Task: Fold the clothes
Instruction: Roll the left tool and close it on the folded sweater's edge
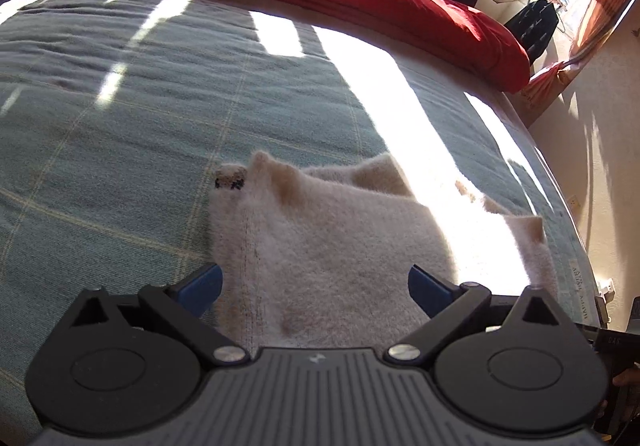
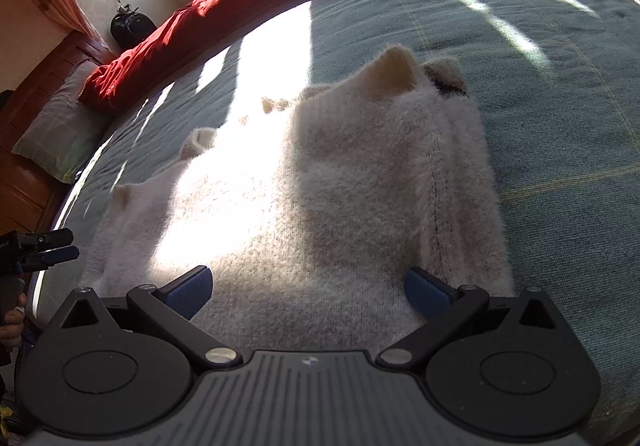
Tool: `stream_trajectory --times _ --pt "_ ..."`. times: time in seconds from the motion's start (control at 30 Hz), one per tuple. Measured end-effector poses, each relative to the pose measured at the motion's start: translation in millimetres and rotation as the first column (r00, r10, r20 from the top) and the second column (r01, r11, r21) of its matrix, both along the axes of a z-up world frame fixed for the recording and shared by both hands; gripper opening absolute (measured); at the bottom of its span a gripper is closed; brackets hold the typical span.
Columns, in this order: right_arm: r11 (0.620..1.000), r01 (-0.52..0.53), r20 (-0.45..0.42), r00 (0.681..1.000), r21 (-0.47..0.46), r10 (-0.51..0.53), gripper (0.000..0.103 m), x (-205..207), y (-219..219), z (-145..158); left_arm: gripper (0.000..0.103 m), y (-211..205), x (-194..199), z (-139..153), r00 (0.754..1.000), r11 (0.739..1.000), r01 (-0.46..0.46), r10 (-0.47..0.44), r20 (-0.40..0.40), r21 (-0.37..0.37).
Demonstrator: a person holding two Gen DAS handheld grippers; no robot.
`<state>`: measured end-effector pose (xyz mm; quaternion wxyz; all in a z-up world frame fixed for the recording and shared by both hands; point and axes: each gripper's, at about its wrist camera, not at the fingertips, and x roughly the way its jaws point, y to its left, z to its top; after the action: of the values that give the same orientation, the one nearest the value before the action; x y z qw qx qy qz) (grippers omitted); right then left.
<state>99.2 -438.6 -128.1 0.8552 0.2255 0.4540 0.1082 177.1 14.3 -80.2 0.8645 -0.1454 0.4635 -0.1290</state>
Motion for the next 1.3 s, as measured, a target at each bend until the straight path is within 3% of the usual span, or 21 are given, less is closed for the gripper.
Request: stream_trajectory --times 0.07,0.23,0.3,0.43,0.63,0.87,1.07,1.3 --pt "1.000 -0.001 -0.001 1.000 -0.021 0.001 0.103 0.7 3.5 0.8 0.083 12.9 5.0 -4.2 1.000 1.000 -0.020 0.020 -0.022 -0.019" --pt "0.998 -0.012 -0.015 1.000 -0.069 0.011 0.103 3.0 10.5 1.8 0.069 36.9 22.2 -35.6 0.991 0.993 -0.056 0.042 -0.128 -0.107" --pt "0.998 -0.005 -0.028 1.000 -0.070 0.003 0.103 5.3 10.5 2.1 0.069 44.8 26.7 -51.5 0.984 0.982 -0.082 0.052 -0.171 -0.170" --pt "0.998 0.014 -0.042 0.999 -0.055 -0.017 0.103 6.3 7.7 1.9 0.069 47.7 31.7 -73.5 0.980 0.972 -0.081 0.038 -0.194 -0.220" --pt "0.998 0.008 -0.056 0.998 -0.063 -0.011 0.103 8.6 8.1 1.9 0.069 42.7 48.6 -84.5 0.984 0.955 -0.044 -0.010 -0.178 -0.294" --pt "0.996 -0.002 -0.065 0.998 -0.094 -0.004 0.103 10.9 12.4 1.9 0.068 37.3 78.7 -99.3 0.981 0.926 -0.061 -0.013 -0.194 -0.372" --pt "0.997 -0.005 -0.063 0.998 -0.083 0.000 0.103 11.3 9.5 1.6 0.068 37.7 48.0 -101.5 0.978 0.905 -0.025 -0.066 -0.197 -0.426" --pt "0.995 -0.031 -0.071 0.997 -0.090 0.025 0.103 14.7 9.3 1.5 0.068 47.8 17.5 -112.6 0.973 0.852 -0.026 -0.098 -0.207 -0.522"
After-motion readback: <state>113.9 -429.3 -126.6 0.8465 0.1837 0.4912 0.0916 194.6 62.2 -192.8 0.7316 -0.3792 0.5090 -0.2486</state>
